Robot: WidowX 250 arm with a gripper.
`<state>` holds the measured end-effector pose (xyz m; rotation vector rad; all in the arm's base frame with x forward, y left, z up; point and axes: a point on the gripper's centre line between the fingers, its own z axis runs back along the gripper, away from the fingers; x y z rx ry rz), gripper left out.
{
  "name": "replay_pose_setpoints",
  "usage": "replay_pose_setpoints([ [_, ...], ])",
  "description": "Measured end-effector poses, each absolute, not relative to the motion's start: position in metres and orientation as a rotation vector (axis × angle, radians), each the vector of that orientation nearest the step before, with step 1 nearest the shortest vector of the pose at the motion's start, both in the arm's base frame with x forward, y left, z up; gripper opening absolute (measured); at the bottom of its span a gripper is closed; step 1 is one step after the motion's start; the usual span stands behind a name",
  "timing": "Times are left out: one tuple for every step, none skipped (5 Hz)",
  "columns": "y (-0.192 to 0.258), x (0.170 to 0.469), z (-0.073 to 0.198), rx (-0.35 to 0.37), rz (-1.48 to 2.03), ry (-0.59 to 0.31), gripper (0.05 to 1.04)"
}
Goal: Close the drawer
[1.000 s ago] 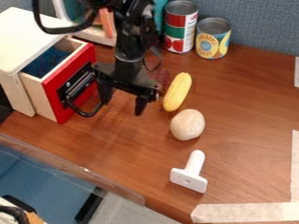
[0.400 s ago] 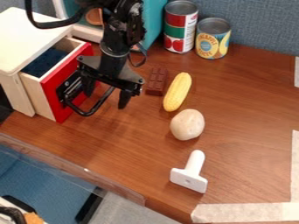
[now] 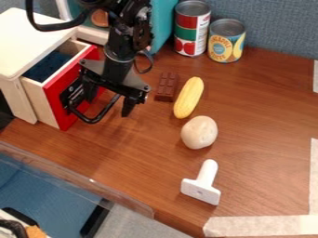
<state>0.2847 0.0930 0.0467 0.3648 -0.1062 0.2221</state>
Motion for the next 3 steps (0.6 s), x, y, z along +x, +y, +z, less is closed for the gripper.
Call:
replay_pose_setpoints([
  [0.103, 0.282, 0.048, 0.379, 0.249, -0.102, 1.001],
  [0.110, 0.279, 0.048, 0.382, 0.270, -0.095, 1.001],
  [0.114, 0.278, 0.049, 0.399, 0.273, -0.090, 1.001],
])
